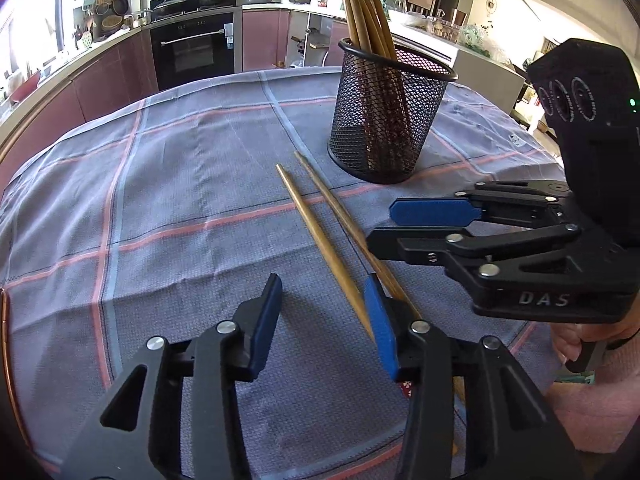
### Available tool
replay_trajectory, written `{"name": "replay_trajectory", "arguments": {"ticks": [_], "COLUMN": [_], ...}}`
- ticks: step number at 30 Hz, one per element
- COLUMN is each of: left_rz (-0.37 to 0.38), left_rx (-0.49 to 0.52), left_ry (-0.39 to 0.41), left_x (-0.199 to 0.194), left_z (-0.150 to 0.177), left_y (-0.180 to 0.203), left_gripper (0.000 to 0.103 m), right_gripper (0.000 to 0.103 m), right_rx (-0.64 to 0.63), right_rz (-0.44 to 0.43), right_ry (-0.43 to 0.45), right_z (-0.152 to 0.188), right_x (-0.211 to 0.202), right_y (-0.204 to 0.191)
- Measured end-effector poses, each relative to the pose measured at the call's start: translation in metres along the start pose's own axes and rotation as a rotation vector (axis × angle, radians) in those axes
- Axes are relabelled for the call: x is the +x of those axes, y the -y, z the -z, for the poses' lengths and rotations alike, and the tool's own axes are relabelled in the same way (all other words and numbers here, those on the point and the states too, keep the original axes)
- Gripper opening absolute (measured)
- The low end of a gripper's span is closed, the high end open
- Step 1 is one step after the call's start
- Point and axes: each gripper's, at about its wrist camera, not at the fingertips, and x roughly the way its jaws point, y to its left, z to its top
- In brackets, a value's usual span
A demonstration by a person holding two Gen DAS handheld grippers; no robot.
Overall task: Organize utensils
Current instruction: 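Grasp one chopstick with the left gripper while the right gripper grasps the other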
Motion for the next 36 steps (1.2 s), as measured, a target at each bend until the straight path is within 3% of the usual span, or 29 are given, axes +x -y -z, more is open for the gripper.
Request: {"name": "replay_trajectory", "arguments": {"ticks": [12, 30, 36], "left_rz": [0.031, 0.049, 0.036], "left_rx": [-0.006, -0.028, -0.037], "left_ry": [0.003, -0.016, -0.020], "left_x": [0.003, 0.016, 0.021], "left_z": [-0.001, -0.015, -0.021], "left_y": [-0.001, -0.009, -0.011], "left_gripper": [0.033, 0.025, 0.016], "right_gripper": [0.024, 0.024, 0.014], "right_rx": [-0.051, -0.057, -0.035], "right_rz": [0.061, 0.083, 0.083], "right_ry": [-0.019, -0.024, -0.016], "right_z": [-0.002, -0.007, -0.010], "right_x": [0.004, 0.012, 0.015], "right_y": [-0.006, -0.008, -0.004]}}
